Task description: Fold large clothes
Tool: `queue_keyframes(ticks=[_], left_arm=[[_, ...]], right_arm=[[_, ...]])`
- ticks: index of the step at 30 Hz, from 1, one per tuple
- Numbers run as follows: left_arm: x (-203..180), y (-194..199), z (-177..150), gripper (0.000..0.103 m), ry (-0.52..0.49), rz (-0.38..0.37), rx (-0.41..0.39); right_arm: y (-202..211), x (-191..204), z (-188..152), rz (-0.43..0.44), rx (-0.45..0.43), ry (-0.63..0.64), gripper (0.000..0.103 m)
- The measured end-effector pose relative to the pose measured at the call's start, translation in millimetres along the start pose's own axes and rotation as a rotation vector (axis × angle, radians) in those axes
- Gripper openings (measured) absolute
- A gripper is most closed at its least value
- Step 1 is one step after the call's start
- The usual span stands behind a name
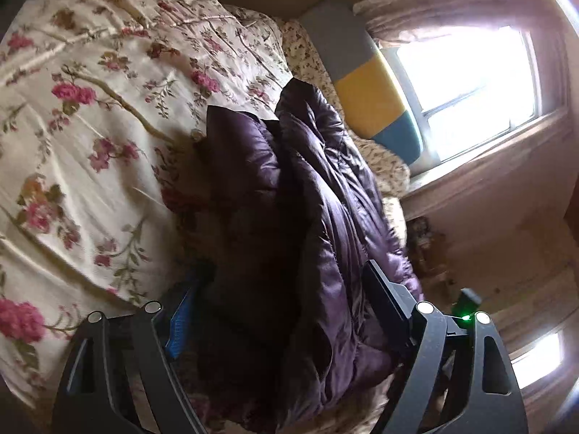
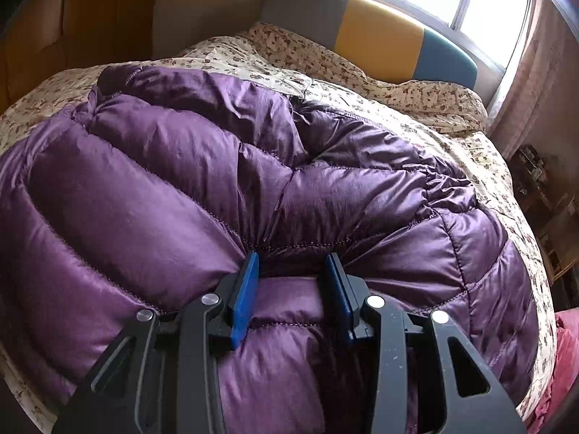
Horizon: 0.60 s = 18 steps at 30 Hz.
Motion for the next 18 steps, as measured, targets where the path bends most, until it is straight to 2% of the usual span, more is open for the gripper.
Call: queue_keyframes(ticks=[1,3,4,5,7,9,13,18], left_arm=[[0,-2,-1,0.07,0.004,-0.006,0.014],[0,-6,-4,0.067,0.004,-0.014,0.023],[-2,-7,-7,0.056,-0.005,-0.018,0.025],[-3,-8,-9,0.049,-0.008,-0.023,0.037],[-3,-8,-11,0.036,-0.006,-0.033,0.044],[-6,-6,-13,0.03,-0.015,-0.046,0.043],[-20,1,-16,0.024,-0.054,-0.057,0.035],[-50,7,-20,0.023,-0.123,-0.073,0.023]], right_arm=[[-1,0,-1,-0.002,0.0,-0.001,0.038],[-2,1,-2,-0.009,-0.001,0.004,0.038],[-2,1,-2,-0.01,-0.001,0.005,0.038],[-2,1,-2,-0.011,0.0,0.003,0.038],[-3,3,-2,-0.017,0.001,0.005,0.038],[-4,4,-1,-0.026,0.001,0.008,0.038],[-6,7,0,-0.057,0.004,0.033,0.038],[-9,11,-1,-0.08,0.001,0.059,0.038]])
Point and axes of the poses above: each gripper's, at about its wrist camera, not at the fingertips, and y roughly against the way its jaws point, x to its left, z to its top, the point moved 7 cm from there along -y, roughly the way its jaws point, and after that the axes turned 14 degrees about y, right-handed, at the moved point
